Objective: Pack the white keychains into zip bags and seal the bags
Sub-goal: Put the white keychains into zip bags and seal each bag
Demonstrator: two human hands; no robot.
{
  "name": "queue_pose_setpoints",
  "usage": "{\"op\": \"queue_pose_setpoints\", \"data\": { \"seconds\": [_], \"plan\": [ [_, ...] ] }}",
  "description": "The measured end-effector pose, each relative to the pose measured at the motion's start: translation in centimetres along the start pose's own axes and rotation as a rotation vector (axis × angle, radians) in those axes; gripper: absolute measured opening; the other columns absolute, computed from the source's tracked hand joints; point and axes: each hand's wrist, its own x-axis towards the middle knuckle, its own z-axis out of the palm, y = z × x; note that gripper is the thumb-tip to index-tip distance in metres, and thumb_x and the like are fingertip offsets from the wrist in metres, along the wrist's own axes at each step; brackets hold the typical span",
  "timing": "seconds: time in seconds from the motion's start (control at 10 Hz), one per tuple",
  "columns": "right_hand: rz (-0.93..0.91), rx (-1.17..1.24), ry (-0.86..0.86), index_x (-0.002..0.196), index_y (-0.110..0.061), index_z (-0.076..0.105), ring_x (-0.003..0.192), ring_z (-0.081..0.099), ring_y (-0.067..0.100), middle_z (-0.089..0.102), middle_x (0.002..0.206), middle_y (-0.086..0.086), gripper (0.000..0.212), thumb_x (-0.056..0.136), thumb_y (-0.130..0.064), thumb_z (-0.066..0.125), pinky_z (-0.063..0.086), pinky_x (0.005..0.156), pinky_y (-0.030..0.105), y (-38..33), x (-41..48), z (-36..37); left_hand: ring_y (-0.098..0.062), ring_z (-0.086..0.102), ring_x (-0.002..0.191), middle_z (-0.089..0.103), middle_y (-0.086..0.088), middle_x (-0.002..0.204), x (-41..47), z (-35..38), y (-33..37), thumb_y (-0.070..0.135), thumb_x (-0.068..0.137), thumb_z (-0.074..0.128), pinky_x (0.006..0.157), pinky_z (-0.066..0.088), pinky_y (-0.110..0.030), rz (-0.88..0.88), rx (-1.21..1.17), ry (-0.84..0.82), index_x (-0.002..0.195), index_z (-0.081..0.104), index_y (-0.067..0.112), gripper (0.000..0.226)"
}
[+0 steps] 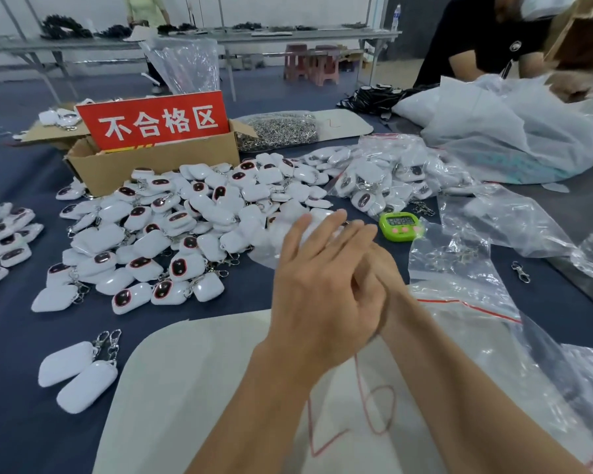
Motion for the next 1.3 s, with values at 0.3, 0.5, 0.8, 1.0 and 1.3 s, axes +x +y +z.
{"op": "queue_pose_setpoints", "data": {
  "seconds": [0.3, 0.5, 0.8, 1.0, 1.3],
  "plan": [
    [0.05, 0.148, -0.104, 0.086, -0.012, 0.076, 0.078, 0.072, 0.021, 0.075, 0.09, 0.012, 0.027, 0.098, -0.006, 0.053, 0.056, 0.075, 0.034, 1.1, 0.0, -0.3, -0.02, -0.002, 0.159, 0.016, 0.003, 0.171, -0.4, 0.0, -1.2, 0.013, 0.081, 0.052, 0.128, 0.0, -0.039, -0.075, 0.191, -0.476, 0.164, 0.015, 0.031, 0.093],
    [-0.085, 0.028, -0.091, 0.078, -0.011, 0.075, 0.06, 0.065, 0.017, 0.069, 0.068, 0.006, 0.024, 0.096, -0.004, 0.061, 0.05, 0.049, 0.024, 0.7, -1.1, 0.7, -0.02, 0.003, 0.158, 0.027, 0.004, 0.167, -0.8, -0.5, -2.3, 0.009, 0.065, 0.07, 0.127, -0.005, -0.035, -0.055, 0.225, -0.529, 0.161, 0.02, 0.032, 0.111],
    [0.036, 0.277, -0.167, 0.104, -0.006, 0.074, 0.077, 0.063, 0.018, 0.071, 0.089, 0.008, 0.013, 0.093, -0.012, 0.07, 0.051, 0.075, 0.03, 0.7, -0.5, -0.2, -0.028, 0.038, 0.146, 0.055, -0.006, 0.145, 0.6, -2.7, -1.2, -0.004, 0.072, 0.061, 0.127, 0.014, -0.043, -0.186, 0.318, -0.022, 0.158, 0.037, 0.019, 0.093],
    [-0.126, -0.213, 0.181, 0.112, -0.017, 0.075, 0.086, 0.067, 0.008, 0.075, 0.106, 0.002, 0.026, 0.091, -0.004, 0.068, 0.056, 0.086, 0.023, 2.1, 0.9, 1.0, -0.032, 0.046, 0.138, 0.063, -0.005, 0.134, 0.6, -5.6, -7.6, 0.005, 0.068, 0.081, 0.122, 0.017, -0.044, -0.205, 0.516, -0.259, 0.143, 0.056, 0.02, 0.08],
    [-0.391, -1.262, -0.001, 0.149, -0.018, 0.044, 0.139, 0.037, 0.028, 0.043, 0.149, 0.004, 0.05, 0.1, -0.024, 0.05, 0.032, 0.112, 0.043, 2.8, 4.2, 2.3, -0.021, -0.002, 0.158, 0.015, 0.001, 0.17, -1.8, -4.1, -9.6, 0.01, 0.071, 0.077, 0.125, -0.007, -0.036, -0.464, 0.409, -0.468, 0.161, 0.022, 0.034, 0.108]
  ]
}}
